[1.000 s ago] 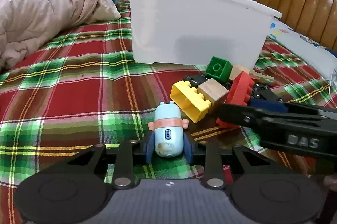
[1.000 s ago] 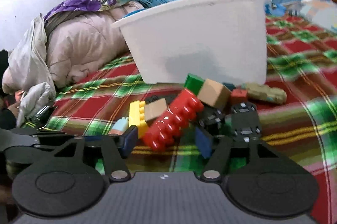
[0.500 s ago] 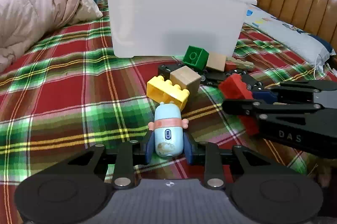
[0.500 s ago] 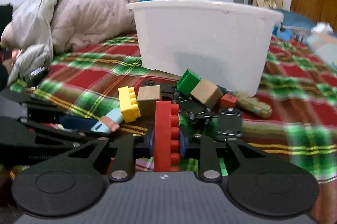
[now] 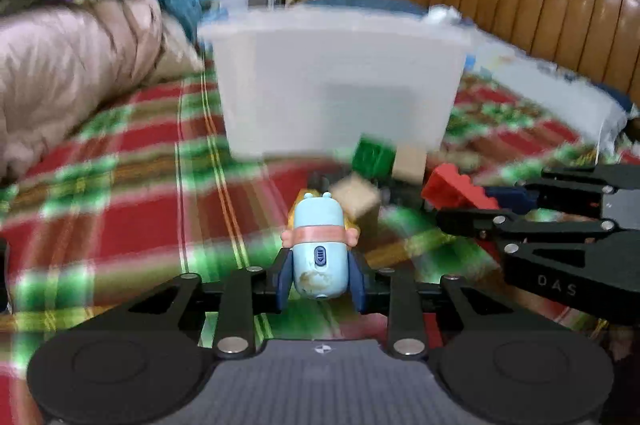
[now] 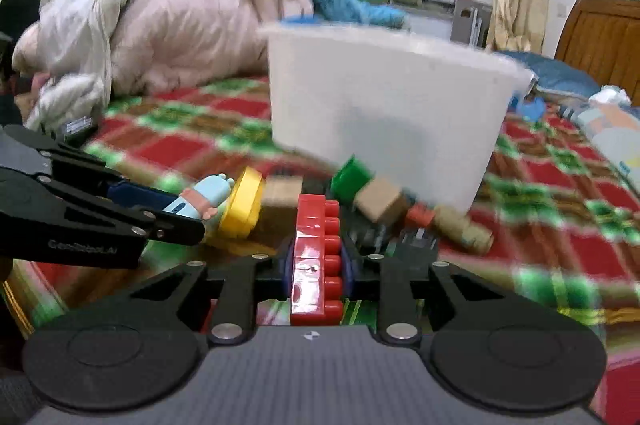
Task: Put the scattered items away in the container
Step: 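Lift both held toys over the white container and release them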
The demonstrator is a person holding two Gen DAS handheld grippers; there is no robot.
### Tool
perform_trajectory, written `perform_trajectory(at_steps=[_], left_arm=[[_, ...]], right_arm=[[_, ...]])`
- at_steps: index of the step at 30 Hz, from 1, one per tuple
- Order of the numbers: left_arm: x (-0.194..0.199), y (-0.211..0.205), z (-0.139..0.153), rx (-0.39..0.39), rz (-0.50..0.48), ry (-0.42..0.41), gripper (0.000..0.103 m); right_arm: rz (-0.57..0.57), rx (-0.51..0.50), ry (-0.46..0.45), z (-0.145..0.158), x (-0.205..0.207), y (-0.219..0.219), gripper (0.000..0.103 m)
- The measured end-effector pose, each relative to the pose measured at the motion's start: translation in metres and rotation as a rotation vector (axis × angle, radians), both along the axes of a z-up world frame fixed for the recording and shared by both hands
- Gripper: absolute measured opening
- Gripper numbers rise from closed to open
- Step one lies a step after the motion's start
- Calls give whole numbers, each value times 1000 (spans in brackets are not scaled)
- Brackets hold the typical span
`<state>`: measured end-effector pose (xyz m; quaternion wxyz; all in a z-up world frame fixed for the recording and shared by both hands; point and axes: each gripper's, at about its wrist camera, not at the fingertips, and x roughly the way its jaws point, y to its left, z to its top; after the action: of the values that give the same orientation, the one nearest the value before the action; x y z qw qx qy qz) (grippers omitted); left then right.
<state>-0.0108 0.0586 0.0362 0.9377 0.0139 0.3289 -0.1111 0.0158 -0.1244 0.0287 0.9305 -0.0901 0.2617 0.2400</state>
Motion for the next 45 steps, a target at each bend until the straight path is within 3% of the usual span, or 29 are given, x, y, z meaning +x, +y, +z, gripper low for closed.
perform_trajectory(at_steps=[8,13,16,20,27,32,41,45], left_arm=[[35,-15,71,-5,-32,-121,33],[69,-26,101,-40,-28,-159,33],[95,-33,110,-20,-12,-171,33],[129,-39,108,47,8,-163,33],[169,-42,90,133,50,-94,34],[165,-33,90,132,54,-121,42],[143,-23,102,79,48,-164,47],[119,-19,103,42,53,-192,56]], right_arm=[[-37,49,-102,57,28,-6,25],[-61,59,-159,90,56,-7,25],[-76,61,-173,103,77,-6,25],[-96,45,-150,105,112,-1,25],[-128,-22,-60,81,155,10,29],[-142,-63,-111,75,149,6,58],[-161,-46,-142,92,140,6,64],[-150,-52,-187,99,121,4,64]])
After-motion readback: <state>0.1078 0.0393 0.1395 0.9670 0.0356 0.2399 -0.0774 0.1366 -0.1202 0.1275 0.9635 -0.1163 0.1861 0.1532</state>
